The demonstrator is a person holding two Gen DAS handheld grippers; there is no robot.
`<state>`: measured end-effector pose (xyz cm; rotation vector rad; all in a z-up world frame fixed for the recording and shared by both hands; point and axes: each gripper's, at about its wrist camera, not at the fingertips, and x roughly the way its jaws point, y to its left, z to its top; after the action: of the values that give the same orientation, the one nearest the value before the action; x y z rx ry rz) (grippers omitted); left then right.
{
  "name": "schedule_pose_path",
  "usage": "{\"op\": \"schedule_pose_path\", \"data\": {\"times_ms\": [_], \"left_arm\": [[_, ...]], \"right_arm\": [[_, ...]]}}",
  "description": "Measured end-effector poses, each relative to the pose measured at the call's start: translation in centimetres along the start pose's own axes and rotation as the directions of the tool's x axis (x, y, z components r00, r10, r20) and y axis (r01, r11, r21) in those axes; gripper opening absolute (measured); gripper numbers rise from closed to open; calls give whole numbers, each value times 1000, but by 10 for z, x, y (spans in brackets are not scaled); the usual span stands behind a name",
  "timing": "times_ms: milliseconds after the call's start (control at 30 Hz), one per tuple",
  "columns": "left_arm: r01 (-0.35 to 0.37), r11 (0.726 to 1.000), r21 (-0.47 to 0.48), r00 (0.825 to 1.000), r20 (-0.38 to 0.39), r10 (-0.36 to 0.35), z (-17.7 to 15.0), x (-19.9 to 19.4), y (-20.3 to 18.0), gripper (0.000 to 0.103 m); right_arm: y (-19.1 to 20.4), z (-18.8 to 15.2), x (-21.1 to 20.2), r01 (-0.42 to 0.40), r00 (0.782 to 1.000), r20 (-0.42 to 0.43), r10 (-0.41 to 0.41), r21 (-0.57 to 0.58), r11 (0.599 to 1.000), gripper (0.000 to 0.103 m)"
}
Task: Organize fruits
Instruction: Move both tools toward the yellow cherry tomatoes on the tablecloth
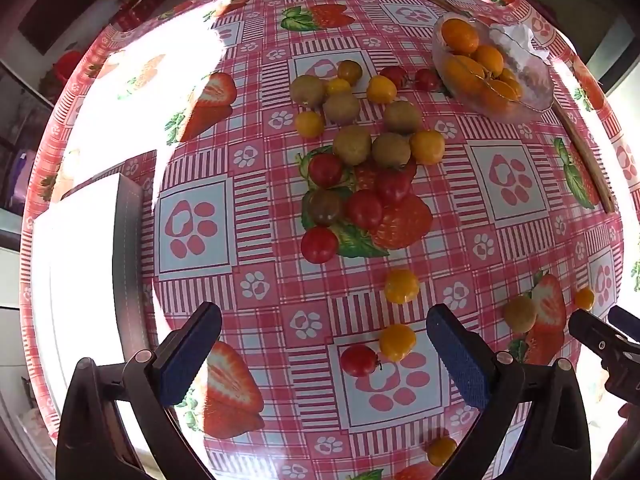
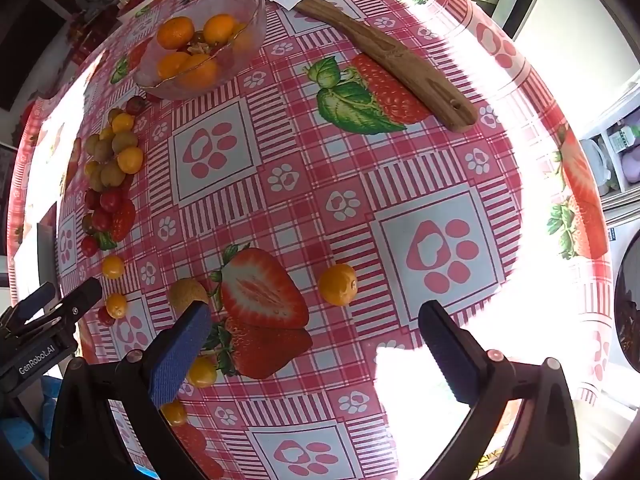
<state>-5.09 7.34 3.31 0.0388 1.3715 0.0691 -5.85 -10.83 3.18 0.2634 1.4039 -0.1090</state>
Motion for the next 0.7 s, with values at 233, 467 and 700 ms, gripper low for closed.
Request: {"op": "schedule_pose_path", "data": {"times_ms": [233, 467, 700], "left_arm": [[-3, 1000, -4, 1000, -1, 3, 0, 3, -3, 103], [-5, 1000, -1, 1000, -4, 5, 3, 6, -7, 103], [-4, 1000, -2, 1000, -7, 4, 2, 9, -6, 103]], "right_arm": [[-12, 3, 2, 0, 1000, 3, 0, 0, 1000, 103], [-24, 5, 7, 4, 1000, 4, -4, -5, 1000, 103], [-31, 0, 4, 5, 1000, 13, -5, -7, 1000, 103]]}}
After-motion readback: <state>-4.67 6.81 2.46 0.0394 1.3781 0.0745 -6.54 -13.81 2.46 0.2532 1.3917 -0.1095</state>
